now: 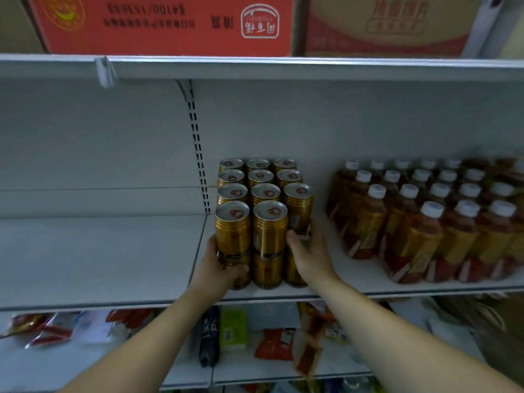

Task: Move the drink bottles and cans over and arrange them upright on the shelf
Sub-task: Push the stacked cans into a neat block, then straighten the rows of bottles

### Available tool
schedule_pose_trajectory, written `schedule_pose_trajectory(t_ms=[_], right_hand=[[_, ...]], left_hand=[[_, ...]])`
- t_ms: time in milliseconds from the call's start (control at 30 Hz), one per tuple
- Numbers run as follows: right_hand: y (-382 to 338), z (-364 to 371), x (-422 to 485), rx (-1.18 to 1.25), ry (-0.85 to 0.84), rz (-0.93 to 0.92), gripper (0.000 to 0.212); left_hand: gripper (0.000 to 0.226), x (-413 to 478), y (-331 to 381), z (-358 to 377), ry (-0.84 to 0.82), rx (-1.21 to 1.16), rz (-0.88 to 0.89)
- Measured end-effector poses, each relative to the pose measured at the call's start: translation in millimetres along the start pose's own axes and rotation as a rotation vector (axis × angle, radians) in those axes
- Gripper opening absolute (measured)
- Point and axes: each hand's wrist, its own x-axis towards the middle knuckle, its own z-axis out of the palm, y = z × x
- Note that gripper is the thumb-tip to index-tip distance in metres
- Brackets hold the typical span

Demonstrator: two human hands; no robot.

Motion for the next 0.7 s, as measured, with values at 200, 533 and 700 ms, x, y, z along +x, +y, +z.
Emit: schedule_pose_trajectory(t_ms=[200, 533, 700], right_hand=[[1, -6, 3, -0.160, -0.054, -0.044, 0.070], [-23, -28, 16, -0.615, -0.213, 0.051, 0.075], [-64, -78, 28, -0.901, -0.143, -0.053, 0.086]], left_hand=[[0.087, 1, 8, 1, -0.006, -0.016, -0.010], [0.085, 12, 41, -29, -0.149, 0.176, -0.065], [0.089, 23, 104, -47, 0.007, 0.317, 0.140]])
